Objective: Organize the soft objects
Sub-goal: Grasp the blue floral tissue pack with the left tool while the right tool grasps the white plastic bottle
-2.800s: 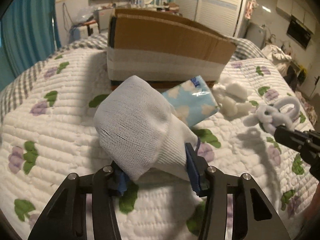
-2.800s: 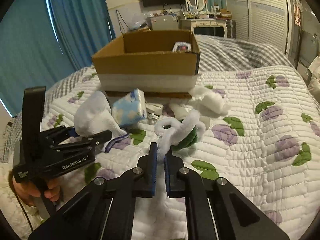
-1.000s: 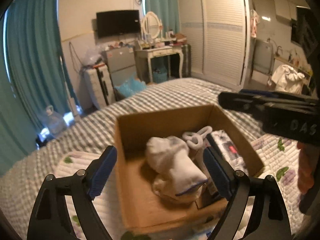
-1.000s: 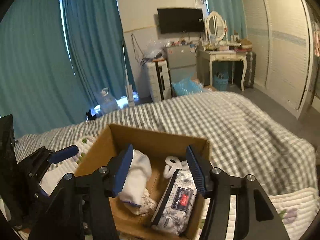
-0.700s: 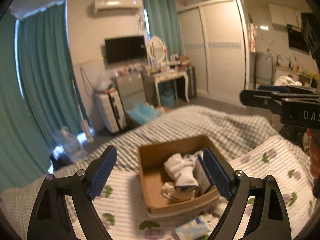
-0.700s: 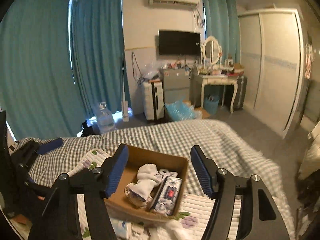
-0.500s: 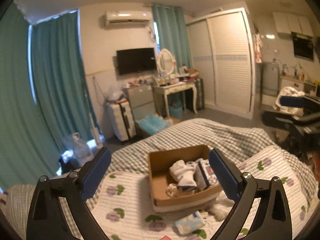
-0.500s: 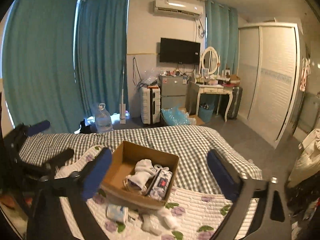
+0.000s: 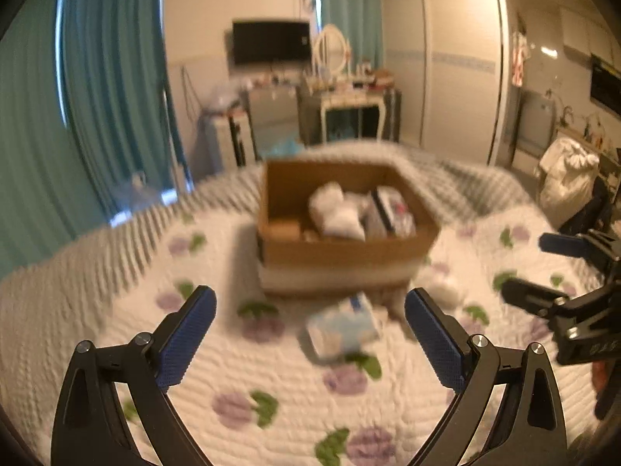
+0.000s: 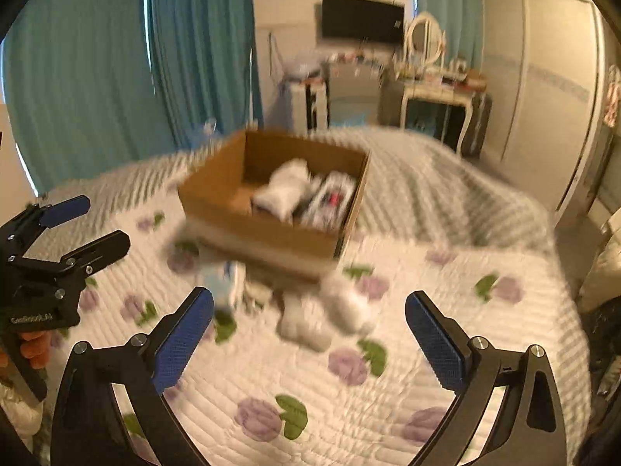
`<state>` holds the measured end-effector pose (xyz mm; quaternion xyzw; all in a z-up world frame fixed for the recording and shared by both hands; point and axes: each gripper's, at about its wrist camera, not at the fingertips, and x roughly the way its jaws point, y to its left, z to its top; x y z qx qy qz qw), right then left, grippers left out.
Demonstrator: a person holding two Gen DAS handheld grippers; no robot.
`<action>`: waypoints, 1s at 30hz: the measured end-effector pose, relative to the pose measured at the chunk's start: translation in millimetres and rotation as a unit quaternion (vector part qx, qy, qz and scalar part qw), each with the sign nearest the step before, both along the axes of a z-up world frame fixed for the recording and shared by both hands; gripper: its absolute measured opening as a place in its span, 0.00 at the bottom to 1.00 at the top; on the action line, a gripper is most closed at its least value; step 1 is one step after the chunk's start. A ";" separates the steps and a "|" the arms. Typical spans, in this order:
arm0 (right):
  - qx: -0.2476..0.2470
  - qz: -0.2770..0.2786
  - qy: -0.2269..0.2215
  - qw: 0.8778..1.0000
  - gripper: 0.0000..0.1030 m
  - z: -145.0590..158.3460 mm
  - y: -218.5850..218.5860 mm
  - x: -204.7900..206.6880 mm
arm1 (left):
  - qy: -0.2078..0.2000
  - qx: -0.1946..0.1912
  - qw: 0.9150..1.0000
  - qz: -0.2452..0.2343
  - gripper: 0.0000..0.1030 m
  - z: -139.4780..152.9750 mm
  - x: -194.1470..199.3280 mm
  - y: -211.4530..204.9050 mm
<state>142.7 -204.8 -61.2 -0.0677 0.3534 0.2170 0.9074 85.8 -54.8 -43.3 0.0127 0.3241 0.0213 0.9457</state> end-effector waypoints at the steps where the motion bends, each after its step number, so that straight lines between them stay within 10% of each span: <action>1: -0.007 0.008 0.015 1.000 0.91 -16.2 4.2 5.1 | 0.010 -0.001 1.000 0.000 0.97 -9.3 2.4 -1.9; 17: -0.028 0.035 0.144 0.989 0.43 -134.6 35.0 83.3 | 0.099 -0.028 0.995 -0.014 0.97 -86.8 42.2 -7.0; 22: -0.025 0.050 0.122 0.991 0.26 -126.8 33.3 72.2 | 0.104 -0.030 0.994 -0.029 0.97 -90.2 50.9 -12.0; 30: 0.020 0.022 0.088 0.996 0.26 -100.2 10.3 61.7 | 0.124 -0.045 0.991 -0.031 0.96 -104.1 70.5 -11.5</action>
